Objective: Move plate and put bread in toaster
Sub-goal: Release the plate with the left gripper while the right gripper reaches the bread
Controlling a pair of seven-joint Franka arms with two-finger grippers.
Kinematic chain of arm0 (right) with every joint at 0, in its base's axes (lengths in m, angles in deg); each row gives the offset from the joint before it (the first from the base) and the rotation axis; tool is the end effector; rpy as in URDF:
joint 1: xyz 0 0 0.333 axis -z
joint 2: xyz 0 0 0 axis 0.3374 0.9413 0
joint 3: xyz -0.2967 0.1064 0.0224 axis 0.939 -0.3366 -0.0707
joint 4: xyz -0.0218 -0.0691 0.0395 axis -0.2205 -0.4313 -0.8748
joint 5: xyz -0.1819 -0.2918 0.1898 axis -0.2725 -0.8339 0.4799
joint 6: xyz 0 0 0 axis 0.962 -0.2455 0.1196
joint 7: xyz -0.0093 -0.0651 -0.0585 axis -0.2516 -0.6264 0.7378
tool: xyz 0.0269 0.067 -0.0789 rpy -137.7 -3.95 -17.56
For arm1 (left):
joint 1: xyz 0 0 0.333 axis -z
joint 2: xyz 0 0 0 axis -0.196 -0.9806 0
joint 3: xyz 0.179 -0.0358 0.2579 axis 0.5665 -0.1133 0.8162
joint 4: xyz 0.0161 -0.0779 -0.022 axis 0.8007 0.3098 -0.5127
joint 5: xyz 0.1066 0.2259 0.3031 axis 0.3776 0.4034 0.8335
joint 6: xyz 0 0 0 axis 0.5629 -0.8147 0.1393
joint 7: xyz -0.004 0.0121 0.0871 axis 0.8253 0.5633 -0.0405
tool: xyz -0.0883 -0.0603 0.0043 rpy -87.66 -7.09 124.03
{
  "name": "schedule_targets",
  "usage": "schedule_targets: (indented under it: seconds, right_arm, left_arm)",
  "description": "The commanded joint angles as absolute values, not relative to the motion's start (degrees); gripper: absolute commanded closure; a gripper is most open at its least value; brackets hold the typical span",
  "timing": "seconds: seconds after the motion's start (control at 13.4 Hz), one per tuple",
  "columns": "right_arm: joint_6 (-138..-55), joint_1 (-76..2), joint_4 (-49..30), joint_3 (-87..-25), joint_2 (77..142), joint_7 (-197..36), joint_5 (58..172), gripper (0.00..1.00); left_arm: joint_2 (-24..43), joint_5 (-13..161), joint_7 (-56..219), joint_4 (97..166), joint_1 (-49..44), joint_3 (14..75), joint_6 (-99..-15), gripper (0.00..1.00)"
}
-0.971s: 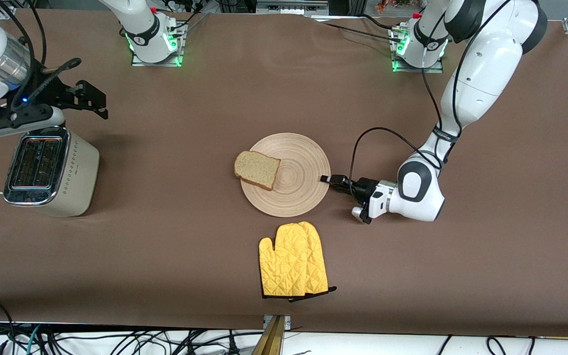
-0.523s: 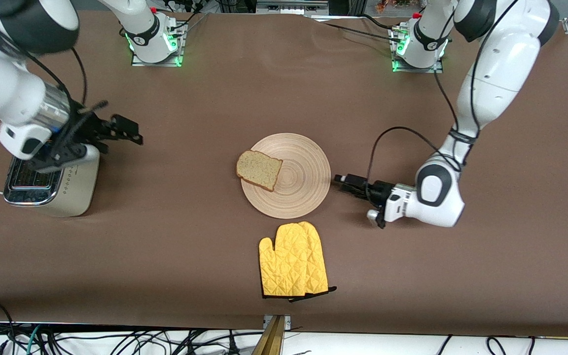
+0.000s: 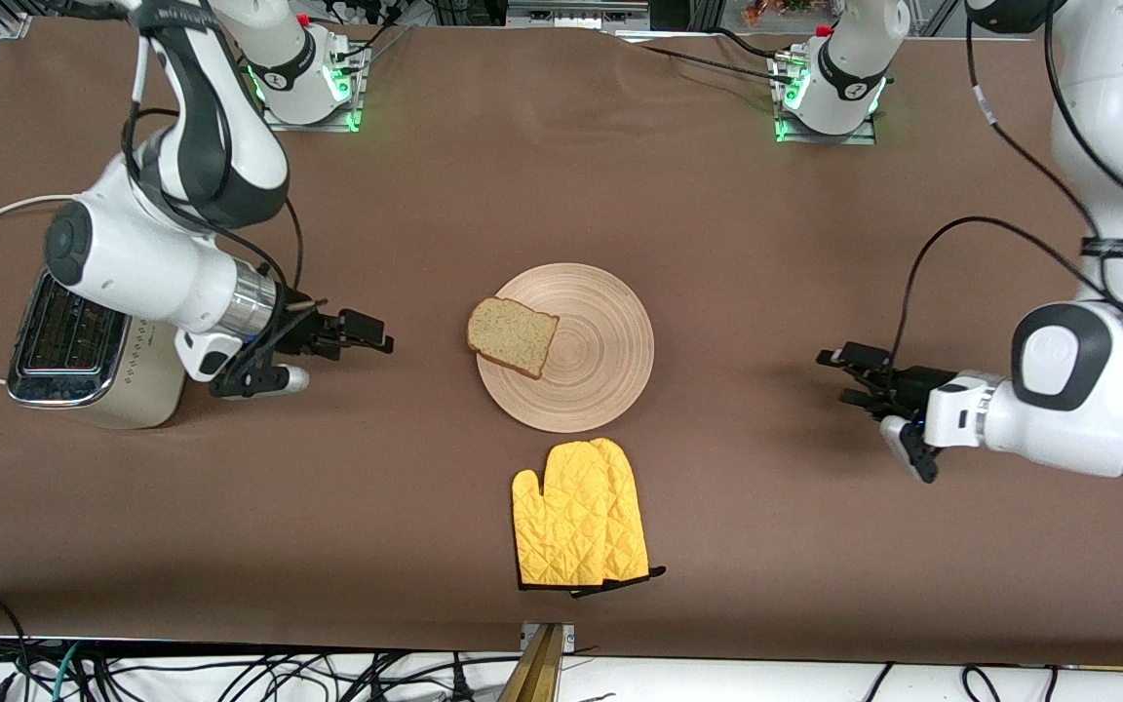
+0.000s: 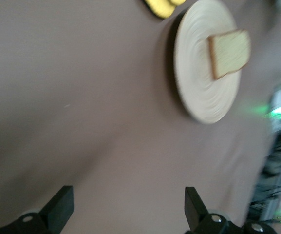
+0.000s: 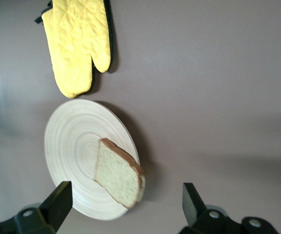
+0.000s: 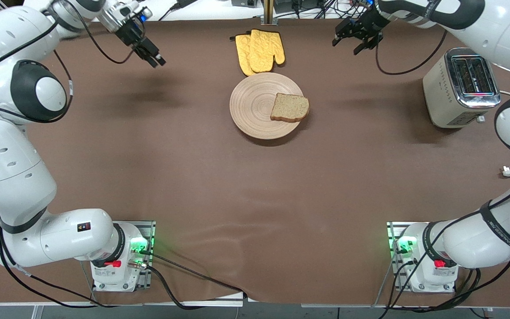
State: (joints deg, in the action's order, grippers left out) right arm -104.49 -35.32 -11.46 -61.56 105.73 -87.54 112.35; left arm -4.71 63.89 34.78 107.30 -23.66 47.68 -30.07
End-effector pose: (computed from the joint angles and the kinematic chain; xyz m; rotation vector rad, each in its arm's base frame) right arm 0.6227 0.2007 0.3809 -2.6282 0.1106 0.0420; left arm 0.6851 -0.0272 0.3202 2.3849 -0.8040 -0.3073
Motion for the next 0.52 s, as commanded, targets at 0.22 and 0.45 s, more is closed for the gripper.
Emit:
schedule_targets:
  seconds: [0.22,0.45]
  right_arm:
    - [-120.8,-35.0,-24.9,-66.8,107.1,-75.8,134.0,0.0]
    - [-126.0,-35.0,-31.6,-69.2,106.3,-65.5,145.6,0.0]
  left_arm:
    - [2.5,81.8,40.8,104.4,-20.0,47.6,-29.9,0.0]
    - [12.2,89.7,63.3,107.6,-12.8,52.5,-30.6,0.0]
